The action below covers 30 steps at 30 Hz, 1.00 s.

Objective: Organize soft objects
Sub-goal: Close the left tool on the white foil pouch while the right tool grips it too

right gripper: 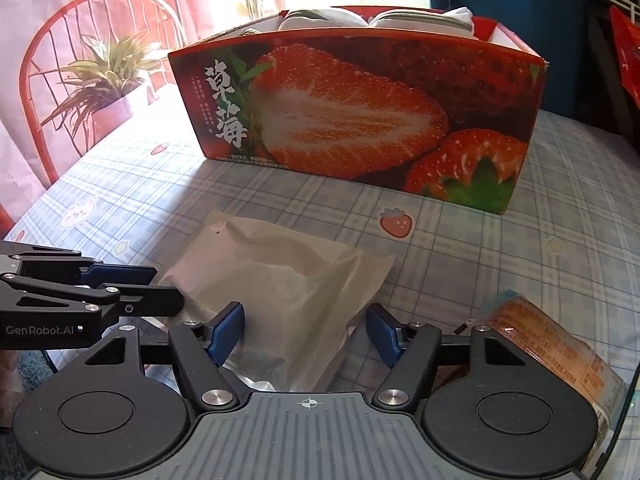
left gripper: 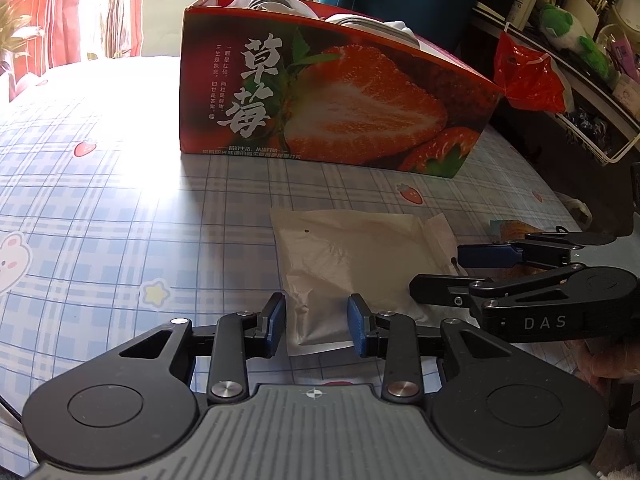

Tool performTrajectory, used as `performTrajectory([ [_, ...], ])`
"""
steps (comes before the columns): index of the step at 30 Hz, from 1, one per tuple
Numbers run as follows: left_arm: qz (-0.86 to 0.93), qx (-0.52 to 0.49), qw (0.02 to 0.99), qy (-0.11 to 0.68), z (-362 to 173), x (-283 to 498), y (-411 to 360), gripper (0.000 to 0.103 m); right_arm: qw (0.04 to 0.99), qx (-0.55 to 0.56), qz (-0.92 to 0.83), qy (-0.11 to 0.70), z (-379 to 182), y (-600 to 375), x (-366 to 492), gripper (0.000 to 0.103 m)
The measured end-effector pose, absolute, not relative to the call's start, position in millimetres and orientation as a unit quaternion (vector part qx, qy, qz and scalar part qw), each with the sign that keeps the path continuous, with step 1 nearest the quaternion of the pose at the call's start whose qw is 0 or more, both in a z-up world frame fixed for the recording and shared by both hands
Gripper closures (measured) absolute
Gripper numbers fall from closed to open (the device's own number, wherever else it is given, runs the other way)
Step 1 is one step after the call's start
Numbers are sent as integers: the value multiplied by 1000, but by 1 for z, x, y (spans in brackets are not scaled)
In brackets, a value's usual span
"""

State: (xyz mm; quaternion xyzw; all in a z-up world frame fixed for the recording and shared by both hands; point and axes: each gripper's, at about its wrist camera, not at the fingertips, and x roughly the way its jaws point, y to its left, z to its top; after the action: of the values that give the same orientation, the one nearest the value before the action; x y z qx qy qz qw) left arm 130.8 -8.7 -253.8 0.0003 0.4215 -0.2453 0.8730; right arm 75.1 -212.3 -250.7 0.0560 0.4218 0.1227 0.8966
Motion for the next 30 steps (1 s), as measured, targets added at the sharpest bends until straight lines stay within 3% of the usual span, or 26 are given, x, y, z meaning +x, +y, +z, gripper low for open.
performTrajectory([
  [8, -245, 0, 873, 421, -254, 131, -9, 67, 896, 60, 112, 425, -252, -217, 70, 39],
  [12, -246, -2, 873, 420, -254, 131, -9, 66, 895, 67, 129, 422, -253, -214, 69, 54],
  [16, -246, -1, 873, 420, -254, 131, -8, 65, 896, 71, 136, 416, -253, -213, 67, 60],
  [30, -245, -25, 873, 420, -255, 137, -2, 55, 902, 66, 155, 399, -254, -208, 61, 67],
])
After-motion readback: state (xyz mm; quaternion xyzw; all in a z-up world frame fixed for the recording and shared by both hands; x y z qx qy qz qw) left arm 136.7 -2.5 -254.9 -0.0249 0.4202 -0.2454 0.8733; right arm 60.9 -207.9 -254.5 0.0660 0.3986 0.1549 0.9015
